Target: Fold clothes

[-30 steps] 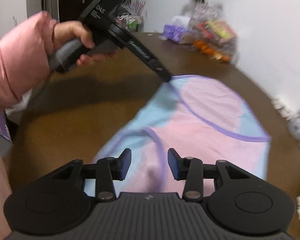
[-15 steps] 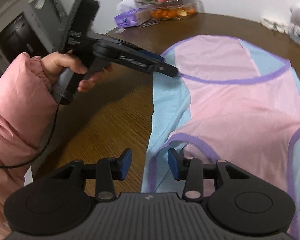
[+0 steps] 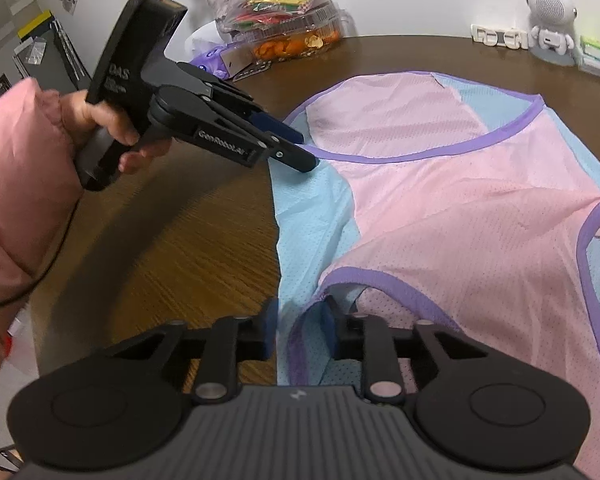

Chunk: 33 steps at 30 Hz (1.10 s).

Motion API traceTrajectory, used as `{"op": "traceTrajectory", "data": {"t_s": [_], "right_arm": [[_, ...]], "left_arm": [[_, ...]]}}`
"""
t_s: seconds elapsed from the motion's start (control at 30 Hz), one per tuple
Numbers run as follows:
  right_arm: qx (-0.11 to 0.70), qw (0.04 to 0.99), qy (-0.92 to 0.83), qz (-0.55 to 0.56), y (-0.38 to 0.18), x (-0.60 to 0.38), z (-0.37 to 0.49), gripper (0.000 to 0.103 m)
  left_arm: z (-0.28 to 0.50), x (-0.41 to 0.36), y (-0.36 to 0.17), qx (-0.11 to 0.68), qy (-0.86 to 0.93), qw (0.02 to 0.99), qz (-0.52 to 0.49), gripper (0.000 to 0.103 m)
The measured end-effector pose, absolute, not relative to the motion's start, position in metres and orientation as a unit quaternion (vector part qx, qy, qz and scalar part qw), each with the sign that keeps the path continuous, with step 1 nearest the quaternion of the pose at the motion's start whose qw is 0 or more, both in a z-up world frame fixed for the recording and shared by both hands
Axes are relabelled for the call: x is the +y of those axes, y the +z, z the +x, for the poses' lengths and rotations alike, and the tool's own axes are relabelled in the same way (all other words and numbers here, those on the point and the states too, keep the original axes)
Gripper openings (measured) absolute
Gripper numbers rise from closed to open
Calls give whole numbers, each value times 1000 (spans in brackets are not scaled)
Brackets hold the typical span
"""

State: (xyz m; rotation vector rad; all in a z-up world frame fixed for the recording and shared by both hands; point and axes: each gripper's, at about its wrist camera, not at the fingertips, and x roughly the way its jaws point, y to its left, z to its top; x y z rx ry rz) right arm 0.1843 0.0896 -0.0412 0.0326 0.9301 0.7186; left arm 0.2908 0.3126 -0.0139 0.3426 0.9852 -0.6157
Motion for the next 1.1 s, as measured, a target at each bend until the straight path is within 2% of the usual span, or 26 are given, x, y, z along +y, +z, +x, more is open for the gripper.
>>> {"op": "traceTrajectory", "data": {"t_s": [0.03,0.1,0.3,0.47,0.8,0.87,0.93,0.97,1.03,1.1], "right_arm": [[440,832,338,18,-42,89,185,9],[443,830,338,26,-44,86,187,2],[434,821,365,70,-37,68,182,2],[416,813,402,64,-29,59,168,2],[463,776,421,80,-48,54,174,2],[473,771,418,84,-51,56,176,3],[481,769,413,84,-53,56,176,9],[480,768,414,87,-53,54,176,11],[467,775,416,88,-46,47,173,31],[444,787,420,87,-34,34,171,36]], "left_arm": [[291,315,-14,465,-293,821,153,3],[291,319,-14,468,-301,820,134,1],[284,332,-6,452,-305,831,114,1],[279,346,4,447,-294,838,105,1],[271,351,-8,474,-276,827,126,3],[271,350,-8,473,-269,829,129,10],[269,349,-5,468,-256,836,132,31],[267,348,-2,461,-252,841,132,36],[262,350,6,441,-244,855,123,47],[254,353,17,416,-233,873,105,51]]}}
